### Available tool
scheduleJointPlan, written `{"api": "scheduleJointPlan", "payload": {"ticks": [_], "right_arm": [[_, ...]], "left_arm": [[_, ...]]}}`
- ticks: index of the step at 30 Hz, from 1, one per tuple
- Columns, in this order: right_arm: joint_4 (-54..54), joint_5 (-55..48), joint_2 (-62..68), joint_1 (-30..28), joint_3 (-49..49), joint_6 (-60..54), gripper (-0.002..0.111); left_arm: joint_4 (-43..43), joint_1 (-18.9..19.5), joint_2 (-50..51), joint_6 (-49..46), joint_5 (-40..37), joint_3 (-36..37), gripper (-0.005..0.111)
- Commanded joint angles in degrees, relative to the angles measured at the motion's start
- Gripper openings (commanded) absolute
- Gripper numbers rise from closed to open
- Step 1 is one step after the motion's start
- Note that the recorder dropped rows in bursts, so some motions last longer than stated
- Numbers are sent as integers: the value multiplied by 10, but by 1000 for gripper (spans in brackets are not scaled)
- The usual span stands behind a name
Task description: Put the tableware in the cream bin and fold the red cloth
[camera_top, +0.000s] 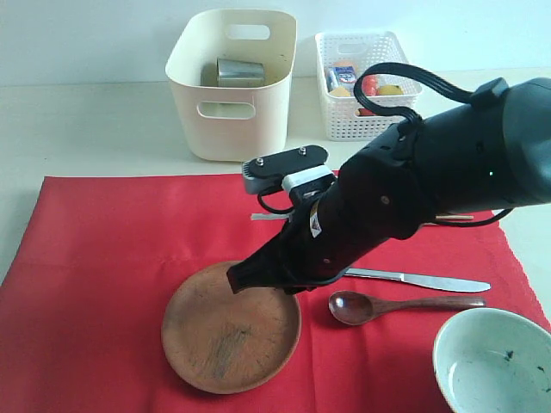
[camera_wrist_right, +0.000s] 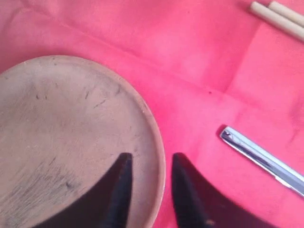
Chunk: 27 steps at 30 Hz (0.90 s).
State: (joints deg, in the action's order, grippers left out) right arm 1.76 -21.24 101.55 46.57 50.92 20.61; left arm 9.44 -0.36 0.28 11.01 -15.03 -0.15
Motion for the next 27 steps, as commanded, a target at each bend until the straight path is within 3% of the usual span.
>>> {"api": "scheduleJointPlan", "payload": {"ticks": [1,10,17,27], "right_arm": [[-1,-4,0,0,4,6,49],[35,-43,-1,0,4,-5,53],[215,-53,3,0,4,-213,53],[218,-35,48,0,4,-206,53]], "left_arm": [[2,-4,-3,-1,4,2,2],[2,-4,-3,-1,4,2,2],[2,-4,-3,-1,4,2,2],[2,-4,-3,-1,4,2,2]]}}
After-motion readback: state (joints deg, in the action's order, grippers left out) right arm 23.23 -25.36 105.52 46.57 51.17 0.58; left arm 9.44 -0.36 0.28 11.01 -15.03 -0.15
